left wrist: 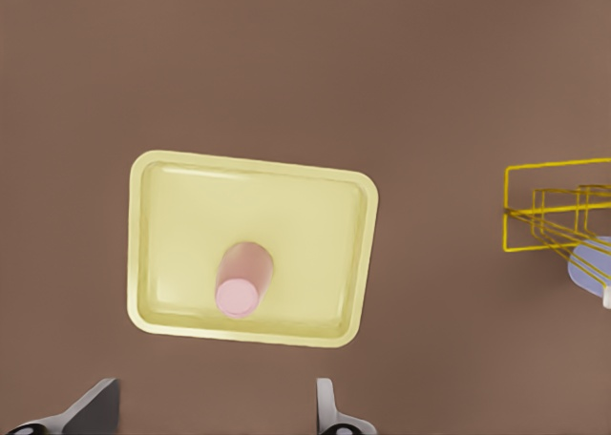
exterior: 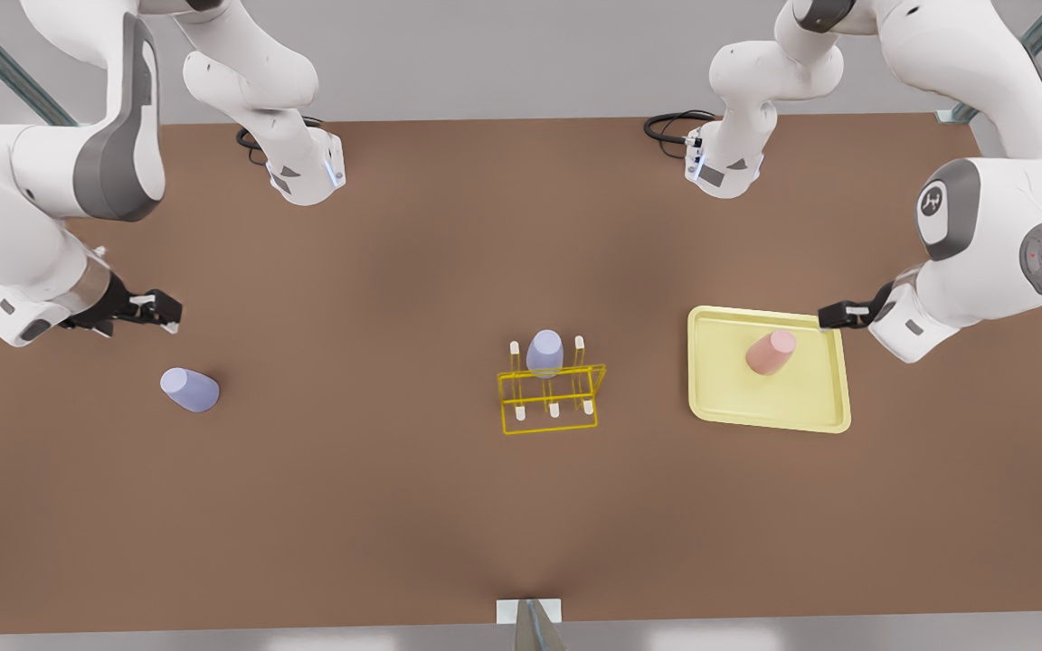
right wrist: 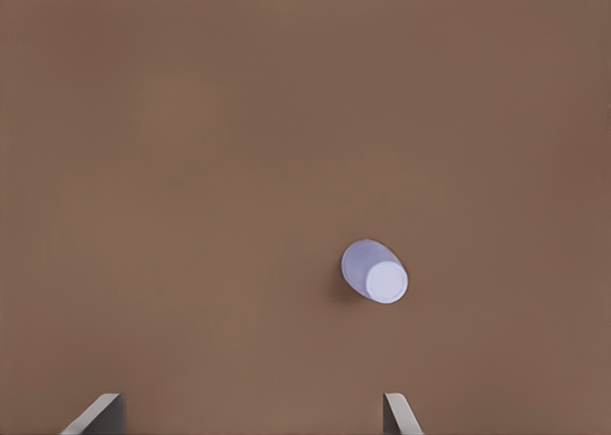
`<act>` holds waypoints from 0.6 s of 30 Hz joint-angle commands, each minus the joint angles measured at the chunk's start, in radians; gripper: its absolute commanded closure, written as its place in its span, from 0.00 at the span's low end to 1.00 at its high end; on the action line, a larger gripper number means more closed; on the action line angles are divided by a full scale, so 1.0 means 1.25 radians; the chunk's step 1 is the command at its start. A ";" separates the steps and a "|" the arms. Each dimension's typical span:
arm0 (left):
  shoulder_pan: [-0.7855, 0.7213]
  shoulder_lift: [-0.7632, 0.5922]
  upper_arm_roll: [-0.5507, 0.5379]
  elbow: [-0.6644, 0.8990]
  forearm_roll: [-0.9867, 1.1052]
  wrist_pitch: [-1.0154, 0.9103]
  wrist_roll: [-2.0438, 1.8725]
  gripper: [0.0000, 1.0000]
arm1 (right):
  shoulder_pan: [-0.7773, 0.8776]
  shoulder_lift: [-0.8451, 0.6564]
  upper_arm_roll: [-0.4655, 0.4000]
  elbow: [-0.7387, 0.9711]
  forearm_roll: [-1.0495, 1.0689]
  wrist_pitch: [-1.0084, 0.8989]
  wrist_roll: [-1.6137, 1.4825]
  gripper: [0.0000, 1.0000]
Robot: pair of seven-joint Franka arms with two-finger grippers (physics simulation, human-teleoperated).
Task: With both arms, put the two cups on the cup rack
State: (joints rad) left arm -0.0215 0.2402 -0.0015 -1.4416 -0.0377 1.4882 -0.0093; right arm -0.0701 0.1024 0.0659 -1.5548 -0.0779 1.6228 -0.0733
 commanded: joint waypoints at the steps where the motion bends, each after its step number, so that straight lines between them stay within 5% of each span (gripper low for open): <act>1: 0.000 -0.001 0.001 -0.003 -0.002 0.028 -0.002 0.00 | -0.005 0.002 0.000 -0.001 0.002 0.026 -0.060 0.00; 4: 0.007 -0.004 0.006 -0.220 0.001 0.241 -0.001 0.00 | -0.040 0.058 -0.011 -0.004 -0.010 0.032 -0.065 0.00; 8: 0.022 -0.003 0.018 -0.479 0.002 0.546 0.001 0.00 | -0.162 0.242 -0.010 -0.015 -0.002 0.226 -0.192 0.00; 18: 0.041 0.050 0.029 -0.626 0.001 0.709 0.001 0.00 | -0.205 0.220 -0.004 -0.283 0.033 0.530 -0.274 0.00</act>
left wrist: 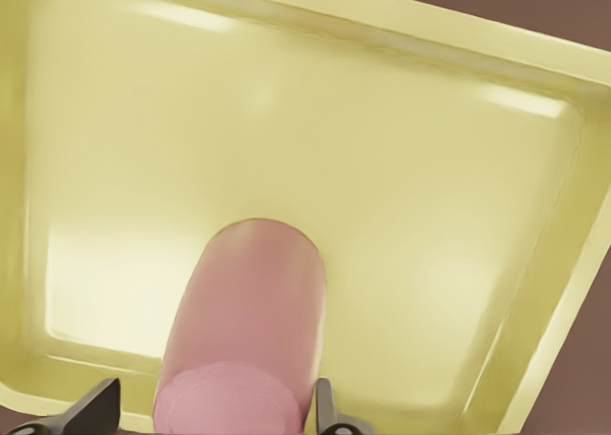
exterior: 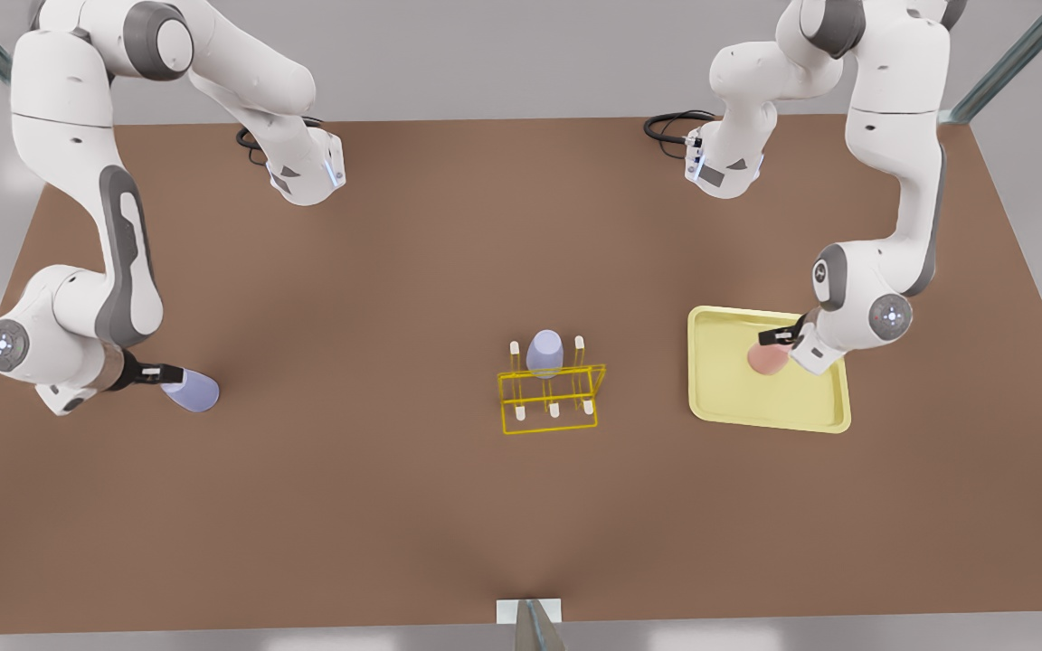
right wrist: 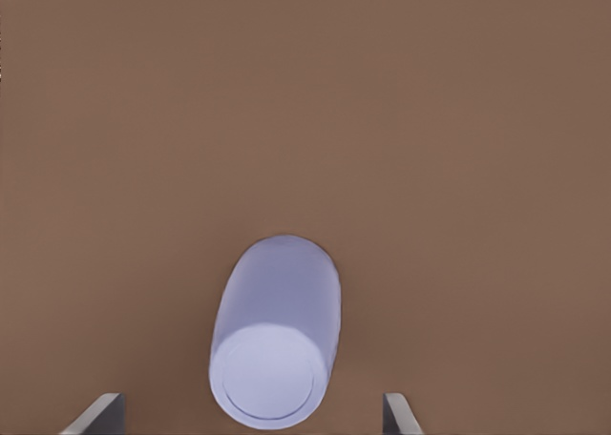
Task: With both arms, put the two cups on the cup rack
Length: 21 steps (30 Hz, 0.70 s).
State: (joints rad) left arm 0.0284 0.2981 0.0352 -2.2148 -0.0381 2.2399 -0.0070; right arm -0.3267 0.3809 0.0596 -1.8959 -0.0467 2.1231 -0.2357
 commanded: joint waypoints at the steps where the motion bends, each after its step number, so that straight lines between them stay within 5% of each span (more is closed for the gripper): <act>1: -0.001 0.003 0.000 -0.010 0.001 0.108 -0.001 0.00 | 0.000 -0.004 0.001 -0.033 0.008 0.158 -0.144 0.00; 10: -0.006 0.024 0.000 -0.026 0.001 0.120 -0.001 0.00 | 0.002 0.003 0.000 -0.146 0.007 0.309 -0.150 0.00; 11: -0.006 0.028 0.000 -0.027 0.001 0.120 -0.002 0.18 | 0.001 0.003 0.000 -0.152 0.007 0.314 -0.150 0.00; 12: -0.007 0.028 0.000 -0.027 0.001 0.119 -0.002 0.19 | 0.001 0.003 0.000 -0.156 0.007 0.317 -0.150 0.00; 21: -0.003 0.024 -0.005 -0.014 0.001 0.118 -0.005 0.19 | -0.010 0.034 -0.004 -0.192 0.005 0.373 -0.161 0.00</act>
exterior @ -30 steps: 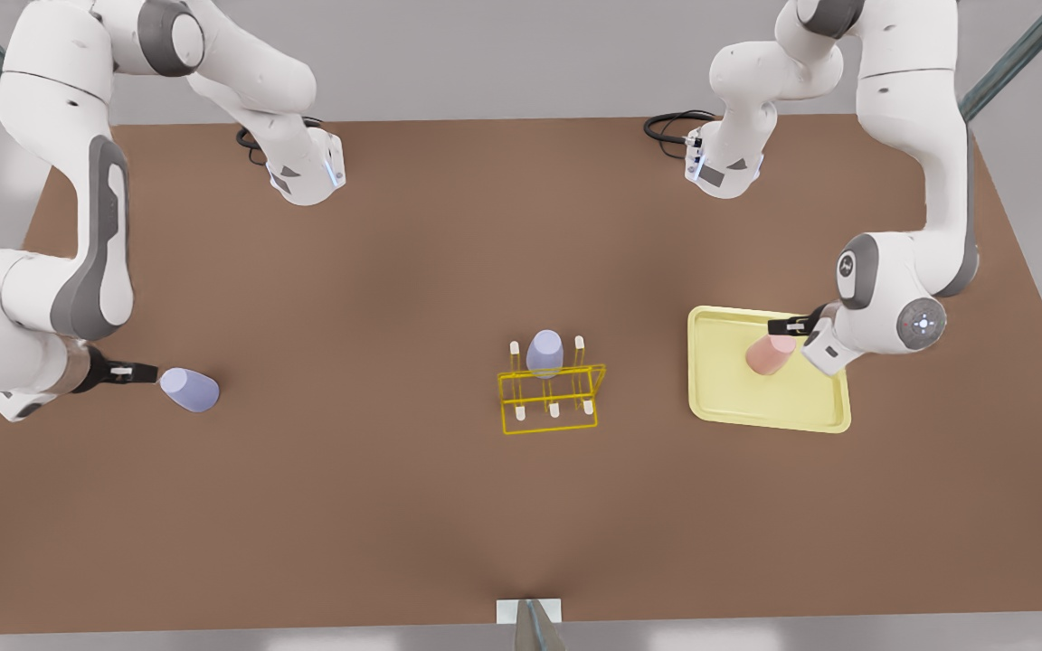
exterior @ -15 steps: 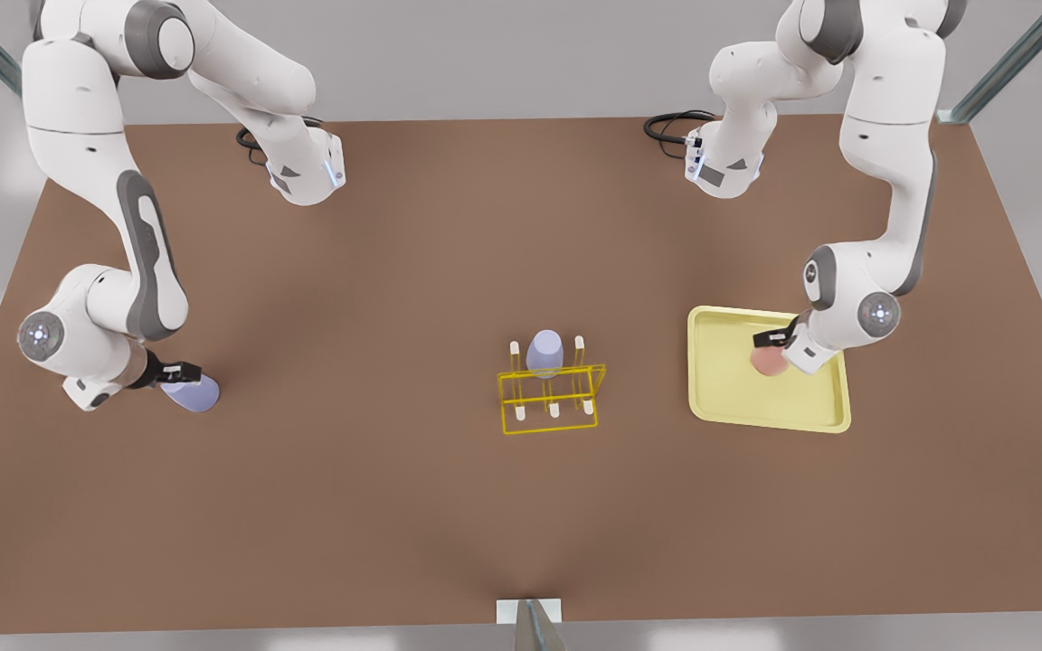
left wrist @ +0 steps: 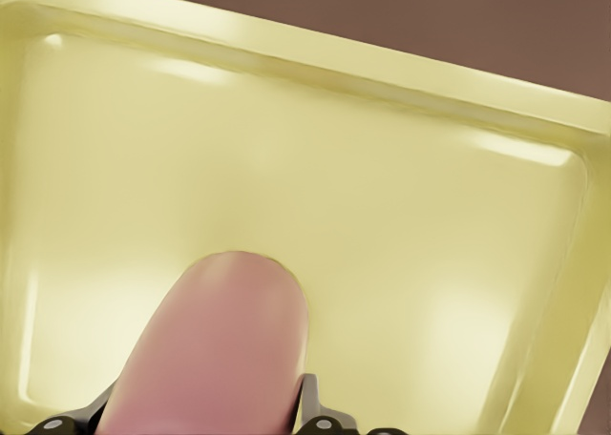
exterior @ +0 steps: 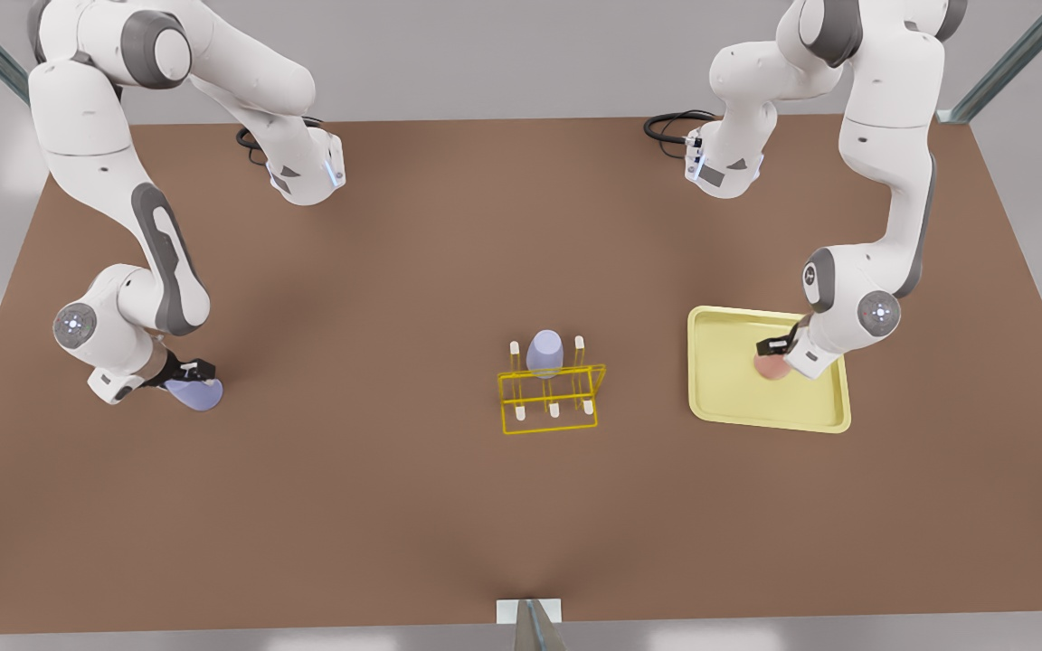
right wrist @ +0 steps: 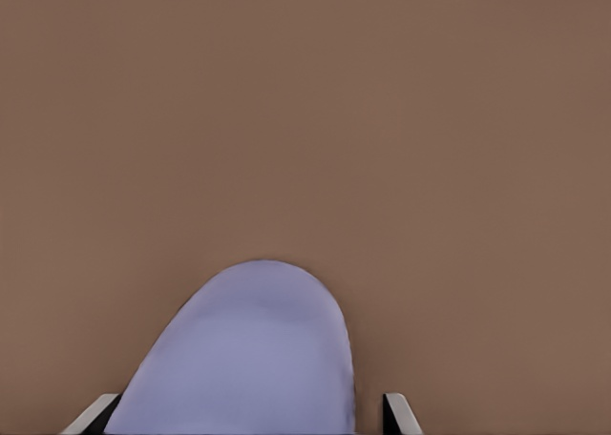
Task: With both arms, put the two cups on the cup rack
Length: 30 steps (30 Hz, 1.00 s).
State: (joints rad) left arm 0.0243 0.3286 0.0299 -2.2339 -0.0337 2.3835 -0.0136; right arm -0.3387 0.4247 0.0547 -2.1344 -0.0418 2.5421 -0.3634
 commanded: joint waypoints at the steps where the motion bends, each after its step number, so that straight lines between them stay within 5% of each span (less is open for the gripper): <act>1: 0.000 0.000 -0.001 0.002 -0.002 0.003 0.000 0.19 | -0.001 0.005 0.000 -0.001 0.002 0.039 -0.059 0.00; 8: -0.008 0.008 -0.014 0.068 -0.004 -0.051 -0.020 0.19 | 0.000 0.009 0.000 -0.008 0.000 0.038 -0.059 0.00; 12: -0.011 0.032 -0.117 0.269 -0.004 -0.277 -0.243 0.20 | 0.000 0.008 0.000 -0.013 -0.001 0.035 -0.059 0.02; 15: -0.011 0.116 -0.201 0.448 -0.032 -0.325 -0.430 0.19 | 0.000 0.004 0.000 -0.013 -0.001 0.032 -0.068 0.17; 18: -0.065 0.192 -0.233 0.611 -0.032 -0.362 -0.571 0.19 | 0.000 -0.004 0.002 -0.012 -0.001 0.029 -0.069 0.19; 23: -0.135 0.262 -0.280 0.706 -0.029 -0.362 -0.727 0.19 | 0.000 -0.007 0.007 -0.004 0.000 0.024 -0.074 0.19; 30: -0.218 0.276 -0.282 0.726 -0.028 -0.361 -0.803 0.19 | 0.007 -0.027 0.183 0.090 0.149 -0.081 -0.069 0.19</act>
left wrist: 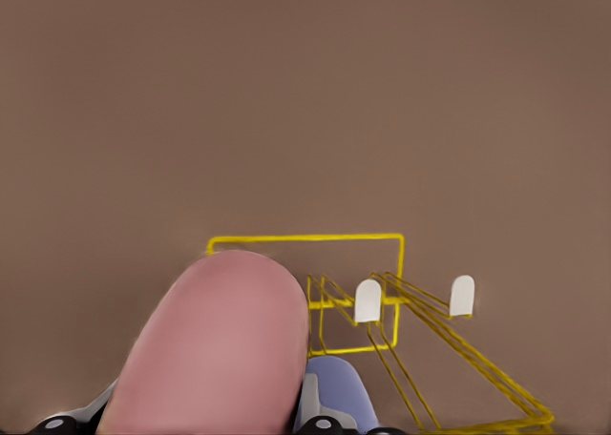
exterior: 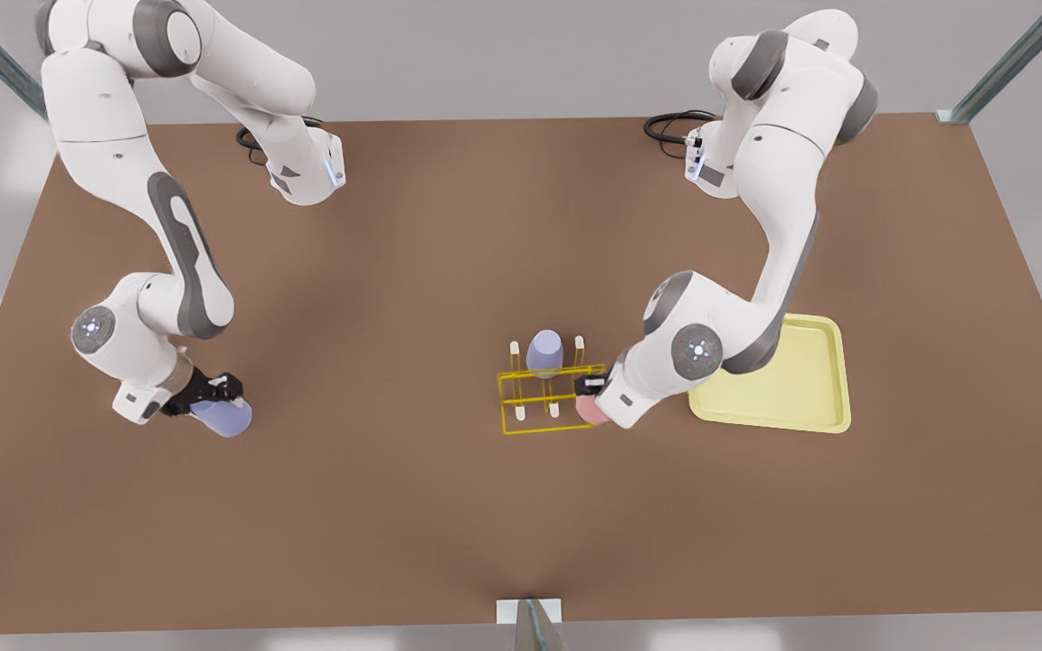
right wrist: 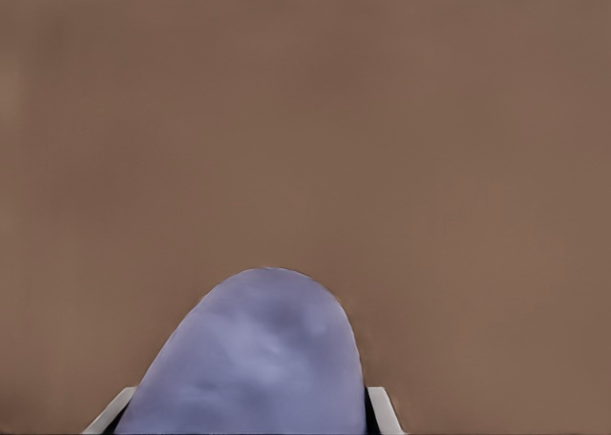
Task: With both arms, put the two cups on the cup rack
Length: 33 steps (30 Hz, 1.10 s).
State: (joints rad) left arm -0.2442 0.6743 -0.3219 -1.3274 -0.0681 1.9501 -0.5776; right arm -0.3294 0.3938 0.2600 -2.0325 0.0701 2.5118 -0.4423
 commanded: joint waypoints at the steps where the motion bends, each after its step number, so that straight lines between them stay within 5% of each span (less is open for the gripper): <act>1: -0.007 -0.001 0.000 0.000 -0.002 -0.014 -0.355 0.19 | 0.017 -0.002 0.039 0.024 0.083 -0.062 0.002 0.19; 2: -0.007 0.004 0.000 0.000 -0.001 -0.010 -0.366 0.17 | 0.055 -0.002 0.039 0.048 0.141 -0.089 0.004 0.19; 3: -0.007 0.004 -0.001 0.000 0.001 -0.009 -0.365 0.00 | 0.095 -0.002 0.039 0.060 0.162 -0.093 0.058 0.19; 8: 0.004 -0.004 0.000 0.007 0.047 -0.059 -0.361 0.00 | 0.289 0.035 0.039 0.180 0.162 -0.093 0.372 0.19; 10: 0.050 -0.018 0.003 0.174 0.140 -0.406 -0.181 0.00 | 0.346 0.071 0.039 0.259 0.161 -0.094 0.479 0.18; 13: 0.195 -0.078 0.003 0.204 0.142 -0.580 0.171 0.00 | 0.427 0.161 0.037 0.393 0.151 -0.093 0.634 0.18; 14: 0.192 -0.151 0.051 0.142 0.143 -0.559 0.296 0.00 | 0.438 0.183 0.037 0.422 0.153 -0.093 0.639 0.18; 15: 0.130 -0.348 0.187 -0.123 0.123 -0.392 0.457 0.00 | 0.445 0.199 0.037 0.448 0.153 -0.093 0.654 0.18; 33: 0.136 -0.347 0.178 -0.090 0.121 -0.490 0.457 0.00 | 0.549 0.269 0.040 0.497 0.177 -0.075 0.684 0.18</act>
State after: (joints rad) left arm -0.0740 0.2416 -0.0996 -1.4408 0.0832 1.3482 -0.2335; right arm 0.3569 0.7281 0.3096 -1.4128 0.2941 2.4171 0.1971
